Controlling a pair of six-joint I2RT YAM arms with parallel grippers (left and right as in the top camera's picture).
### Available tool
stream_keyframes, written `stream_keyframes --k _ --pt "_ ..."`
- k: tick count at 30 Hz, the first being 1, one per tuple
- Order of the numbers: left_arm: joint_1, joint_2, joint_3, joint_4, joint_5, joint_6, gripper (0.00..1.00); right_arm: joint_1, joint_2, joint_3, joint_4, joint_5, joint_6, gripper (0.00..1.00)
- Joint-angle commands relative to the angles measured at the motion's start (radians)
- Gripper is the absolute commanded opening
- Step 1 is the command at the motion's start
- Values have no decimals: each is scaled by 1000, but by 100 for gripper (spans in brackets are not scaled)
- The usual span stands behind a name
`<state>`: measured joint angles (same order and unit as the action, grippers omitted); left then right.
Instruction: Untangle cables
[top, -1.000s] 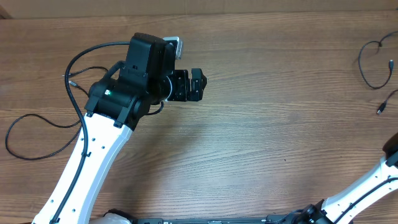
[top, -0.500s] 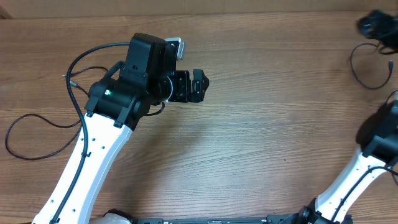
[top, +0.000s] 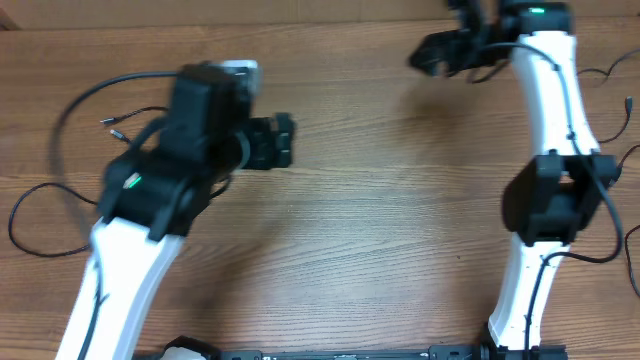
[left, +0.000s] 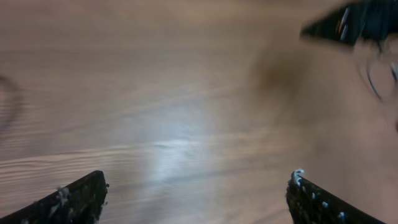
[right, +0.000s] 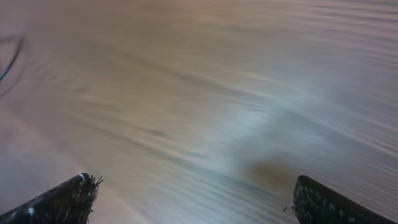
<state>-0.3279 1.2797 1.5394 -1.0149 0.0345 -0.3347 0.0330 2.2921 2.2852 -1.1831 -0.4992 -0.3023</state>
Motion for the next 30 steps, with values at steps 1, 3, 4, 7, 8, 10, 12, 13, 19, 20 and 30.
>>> stream_keyframes --k 1,3,4,7,8,10,12,13,19,20,30 --pt "88 -127 3 -17 -121 -14 95 93 -47 20 -9 -19 13 100" --pt "172 -174 3 -18 -101 -13 96 158 -47 20 7 -19 69 100" --pt "219 -192 3 -18 -74 -9 96 188 -47 20 19 -18 93 100" --pt "406 -224 3 -28 122 55 97 284 -46 20 63 17 170 100" --pt "472 -229 3 -38 212 79 97 314 -45 20 79 40 206 100" --pt "576 -229 3 -63 359 144 97 379 -42 20 117 61 233 100" --pt "651 -229 5 -87 444 181 97 443 -35 20 171 77 257 100" --pt "678 -229 9 -100 469 200 97 473 -32 20 202 102 283 100" --pt "701 -229 71 -203 487 272 98 623 35 20 416 244 514 100" --pt "701 -229 88 -223 486 281 98 641 54 20 458 257 571 100" --pt "701 -229 276 -297 402 275 100 764 225 20 766 256 947 100"
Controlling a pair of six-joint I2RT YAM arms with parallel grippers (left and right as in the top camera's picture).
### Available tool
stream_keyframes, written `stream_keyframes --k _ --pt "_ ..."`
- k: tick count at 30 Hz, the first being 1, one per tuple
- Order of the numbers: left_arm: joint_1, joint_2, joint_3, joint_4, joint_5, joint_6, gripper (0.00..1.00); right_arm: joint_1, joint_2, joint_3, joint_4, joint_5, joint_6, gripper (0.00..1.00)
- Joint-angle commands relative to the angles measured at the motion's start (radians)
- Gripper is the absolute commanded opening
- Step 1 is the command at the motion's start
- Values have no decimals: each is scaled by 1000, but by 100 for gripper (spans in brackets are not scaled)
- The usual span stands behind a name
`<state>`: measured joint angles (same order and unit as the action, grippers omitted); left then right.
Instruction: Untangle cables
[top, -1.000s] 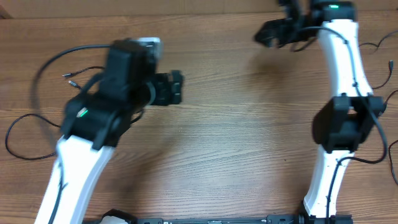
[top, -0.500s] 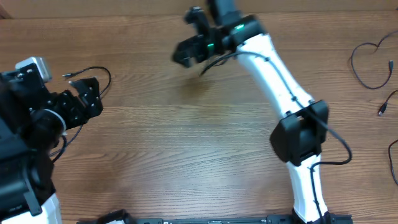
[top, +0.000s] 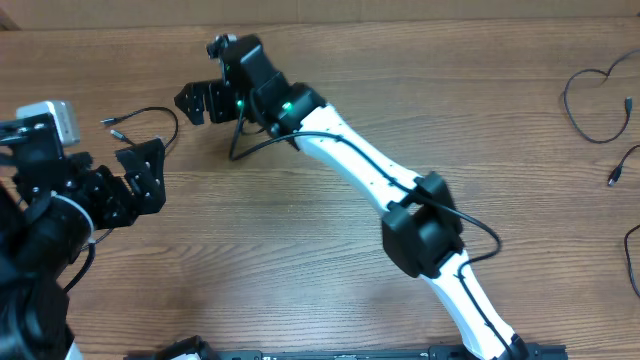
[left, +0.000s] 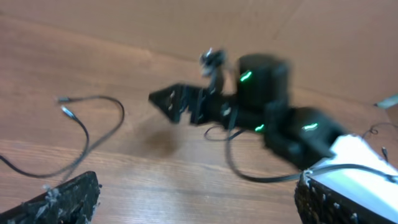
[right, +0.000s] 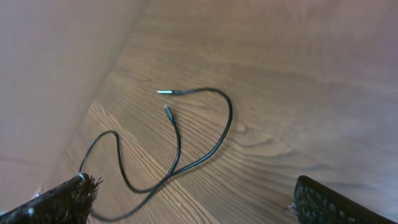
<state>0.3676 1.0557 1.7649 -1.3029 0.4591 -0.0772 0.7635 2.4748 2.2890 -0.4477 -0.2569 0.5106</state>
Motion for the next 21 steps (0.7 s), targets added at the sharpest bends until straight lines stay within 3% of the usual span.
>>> stream_keyframes --k 1,13,21 --pt "5 -5 57 -11 -21 17 100 50 58 16 62 9 153 100" --pt "5 -4 58 -47 -18 13 100 158 116 16 191 79 209 100" --pt "5 -5 58 -47 65 -2 100 165 136 16 193 190 393 100"
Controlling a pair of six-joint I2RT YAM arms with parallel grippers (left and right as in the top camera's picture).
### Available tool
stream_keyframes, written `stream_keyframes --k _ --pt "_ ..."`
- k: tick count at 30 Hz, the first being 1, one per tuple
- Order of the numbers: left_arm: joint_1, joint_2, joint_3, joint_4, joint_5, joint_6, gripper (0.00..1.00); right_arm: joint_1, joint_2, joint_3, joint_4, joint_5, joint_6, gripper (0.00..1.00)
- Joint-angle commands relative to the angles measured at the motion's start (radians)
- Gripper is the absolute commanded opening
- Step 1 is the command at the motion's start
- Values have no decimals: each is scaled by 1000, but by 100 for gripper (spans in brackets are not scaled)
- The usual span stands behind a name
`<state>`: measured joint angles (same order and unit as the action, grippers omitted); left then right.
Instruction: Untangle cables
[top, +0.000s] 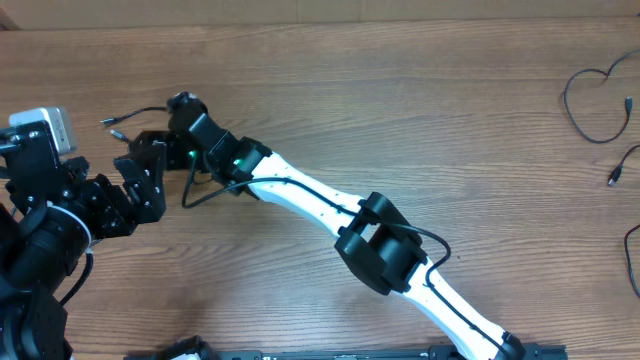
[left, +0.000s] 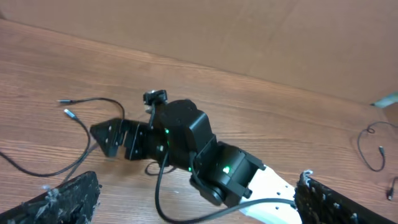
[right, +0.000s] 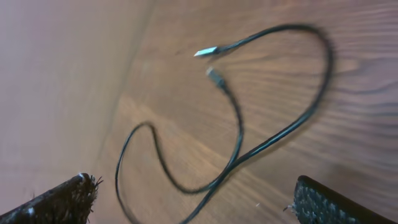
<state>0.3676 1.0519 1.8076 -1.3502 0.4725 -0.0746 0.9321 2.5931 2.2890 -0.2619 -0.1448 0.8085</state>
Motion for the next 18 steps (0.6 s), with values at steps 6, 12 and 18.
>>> stream_keyframes --k 6,12,18 --pt "5 -1 16 -2 140 -8 100 15 62 16 62 98 224 100" --pt "5 0 16 -2 150 -8 100 17 117 16 75 19 277 100" --pt "5 0 16 -3 149 -8 100 34 152 16 109 -3 300 85"
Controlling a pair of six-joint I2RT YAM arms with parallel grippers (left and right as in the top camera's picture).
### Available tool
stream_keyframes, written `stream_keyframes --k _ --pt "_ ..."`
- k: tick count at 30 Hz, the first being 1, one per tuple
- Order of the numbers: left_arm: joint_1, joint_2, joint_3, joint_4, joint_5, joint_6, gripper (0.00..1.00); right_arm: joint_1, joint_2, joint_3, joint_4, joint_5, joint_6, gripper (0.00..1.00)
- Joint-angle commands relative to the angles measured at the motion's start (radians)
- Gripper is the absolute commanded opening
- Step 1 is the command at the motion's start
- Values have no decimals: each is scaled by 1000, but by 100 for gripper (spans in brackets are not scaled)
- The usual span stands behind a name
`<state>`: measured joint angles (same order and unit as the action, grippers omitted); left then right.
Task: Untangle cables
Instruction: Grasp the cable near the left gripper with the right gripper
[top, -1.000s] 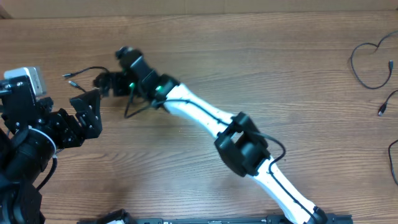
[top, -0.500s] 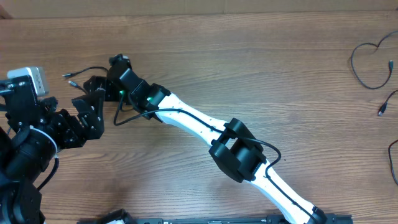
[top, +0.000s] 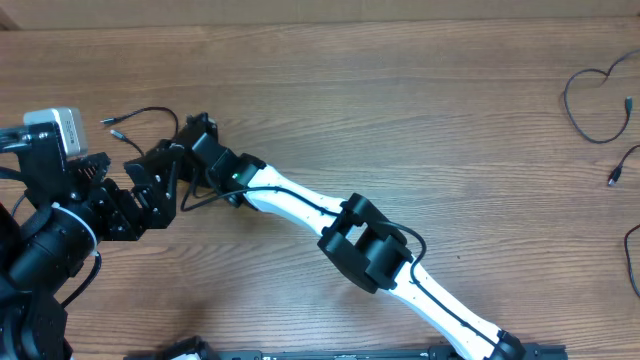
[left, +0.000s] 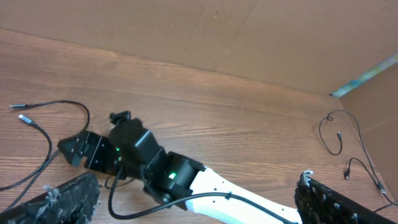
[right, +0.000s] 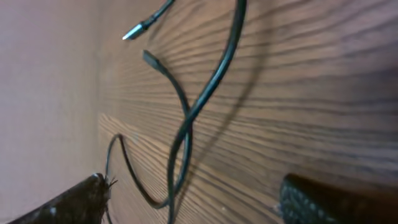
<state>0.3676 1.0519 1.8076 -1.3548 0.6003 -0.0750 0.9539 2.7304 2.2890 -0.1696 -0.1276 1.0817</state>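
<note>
A thin black cable (top: 160, 113) lies at the table's far left, its two plug ends (top: 112, 125) close together. In the right wrist view its strands cross (right: 186, 118) and run down between the fingers. My right gripper (top: 172, 152) has reached across the table and stands open low over this cable (right: 177, 168); its fingers (right: 74, 200) straddle the strands without touching them. Just beside it is my left gripper (top: 150, 195), open and holding nothing (left: 199, 182). The left wrist view looks onto the right gripper (left: 81, 150).
More black cables (top: 590, 95) lie at the far right edge, also seen in the left wrist view (left: 336, 134). The right arm (top: 360, 245) spans the table diagonally. A cardboard wall (left: 186, 31) stands behind the table.
My right gripper has dropped lower and closer to the left cable, whose strands now run between its fingers. The left gripper has shifted slightly right, next to it. Both stay open.
At first my right gripper was at the back right and the left gripper near the table's middle left. Then the right arm was stretched across to the back left and the left arm sat at the far left. Later the right gripper was beside the cable loop, now low over it.
</note>
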Motion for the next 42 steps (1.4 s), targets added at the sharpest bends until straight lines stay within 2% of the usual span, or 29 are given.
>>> stream_keyframes --k 1,3,5,7,8,12,14,15,16,17,18,20,23,30,33,35,36,41,42 --pt "5 0 16 2 21 -7 100 17 26 16 34 -25 31 85" --pt "5 0 16 1 22 -7 100 26 37 16 50 -31 46 73" --pt "5 0 16 -3 23 -8 100 34 45 16 84 -31 45 70" --pt "5 0 16 -7 44 -7 100 40 49 16 130 -12 48 54" --pt "5 0 16 -10 61 -7 100 42 50 16 154 5 48 49" --pt "5 0 16 -29 130 -7 100 47 62 16 249 88 48 46" --pt "5 0 16 -40 143 -6 100 47 74 16 282 124 48 30" --pt "5 -1 16 -49 145 -6 100 46 82 16 306 127 48 27" --pt "5 -1 16 -57 145 -5 99 42 92 16 323 127 49 29" --pt "5 -1 16 -67 148 2 99 37 96 16 328 126 57 54" --pt "5 -1 16 -72 149 9 99 32 105 16 321 127 69 64" --pt "5 -1 16 -75 150 9 99 23 113 16 310 101 71 69" --pt "5 0 16 -70 153 8 99 14 116 16 255 71 64 83" --pt "5 -1 16 -67 186 9 99 -11 116 16 257 77 59 80" --pt "4 -1 16 -68 199 8 99 -13 116 16 259 105 59 66" --pt "4 -1 16 -70 221 8 99 -13 117 16 266 139 58 51" --pt "4 -1 16 -70 232 9 99 -14 117 16 274 154 58 47" --pt "4 -1 16 -74 252 8 98 -23 129 16 332 156 37 4" --pt "4 -1 16 -74 257 8 98 -26 130 16 333 156 36 4"
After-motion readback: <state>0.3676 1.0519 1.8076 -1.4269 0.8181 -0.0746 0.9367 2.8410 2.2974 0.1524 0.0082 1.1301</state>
